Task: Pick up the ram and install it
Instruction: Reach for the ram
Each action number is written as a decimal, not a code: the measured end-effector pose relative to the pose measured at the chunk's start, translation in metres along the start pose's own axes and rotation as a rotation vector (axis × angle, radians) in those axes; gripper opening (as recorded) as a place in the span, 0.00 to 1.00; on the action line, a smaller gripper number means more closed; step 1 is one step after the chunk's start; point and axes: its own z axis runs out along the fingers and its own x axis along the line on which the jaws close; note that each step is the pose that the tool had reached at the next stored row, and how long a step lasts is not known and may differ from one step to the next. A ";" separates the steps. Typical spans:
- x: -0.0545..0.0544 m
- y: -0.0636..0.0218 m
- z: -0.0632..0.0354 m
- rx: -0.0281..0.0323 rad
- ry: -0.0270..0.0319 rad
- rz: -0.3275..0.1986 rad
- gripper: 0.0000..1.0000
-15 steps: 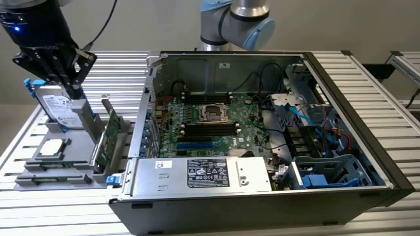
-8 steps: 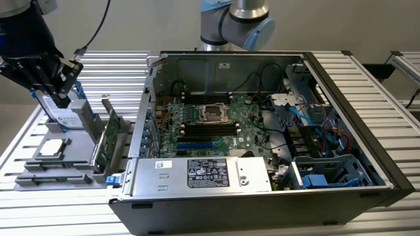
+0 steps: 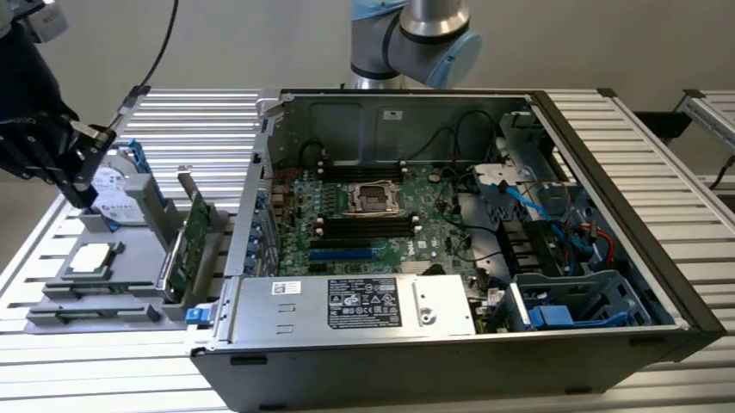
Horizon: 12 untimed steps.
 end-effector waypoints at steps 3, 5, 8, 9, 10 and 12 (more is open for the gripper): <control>0.008 -0.0085 0.0021 0.0000 0.0000 0.000 0.11; 0.013 -0.0142 0.0036 -0.0001 0.0000 0.000 0.11; 0.023 -0.0211 0.0062 0.0000 0.0000 0.000 0.11; 0.027 -0.0226 0.0071 -0.0001 -0.0001 0.000 0.11; 0.028 -0.0229 0.0073 -0.0001 0.0000 0.000 0.11; 0.028 -0.0229 0.0072 -0.0001 0.0000 0.000 0.11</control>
